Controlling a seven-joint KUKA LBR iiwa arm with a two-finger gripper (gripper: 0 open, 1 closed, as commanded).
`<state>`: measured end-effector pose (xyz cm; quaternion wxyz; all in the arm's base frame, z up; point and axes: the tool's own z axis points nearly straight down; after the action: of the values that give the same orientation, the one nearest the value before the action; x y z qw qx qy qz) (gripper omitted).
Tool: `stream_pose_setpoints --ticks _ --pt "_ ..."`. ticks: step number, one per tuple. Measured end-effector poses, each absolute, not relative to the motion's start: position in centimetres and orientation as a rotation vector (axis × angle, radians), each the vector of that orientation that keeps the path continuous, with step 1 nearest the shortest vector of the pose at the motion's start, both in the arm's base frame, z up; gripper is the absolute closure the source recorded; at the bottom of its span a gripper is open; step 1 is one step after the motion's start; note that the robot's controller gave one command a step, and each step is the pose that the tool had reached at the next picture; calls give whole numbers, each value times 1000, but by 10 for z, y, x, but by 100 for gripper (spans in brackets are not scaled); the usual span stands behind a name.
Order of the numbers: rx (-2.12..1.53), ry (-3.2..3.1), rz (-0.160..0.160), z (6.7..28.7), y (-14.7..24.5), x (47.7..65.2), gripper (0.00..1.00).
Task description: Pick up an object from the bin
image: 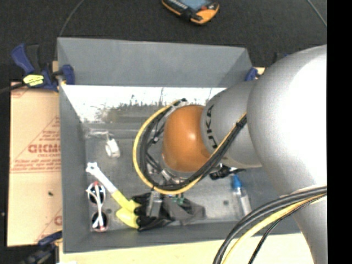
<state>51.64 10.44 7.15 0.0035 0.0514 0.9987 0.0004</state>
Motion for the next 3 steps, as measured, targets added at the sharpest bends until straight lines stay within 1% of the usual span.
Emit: stream_pose_setpoints --ticks 1,3 --pt "338 3116 6 73 104 534 100" --pt "339 3116 6 75 104 533 100"
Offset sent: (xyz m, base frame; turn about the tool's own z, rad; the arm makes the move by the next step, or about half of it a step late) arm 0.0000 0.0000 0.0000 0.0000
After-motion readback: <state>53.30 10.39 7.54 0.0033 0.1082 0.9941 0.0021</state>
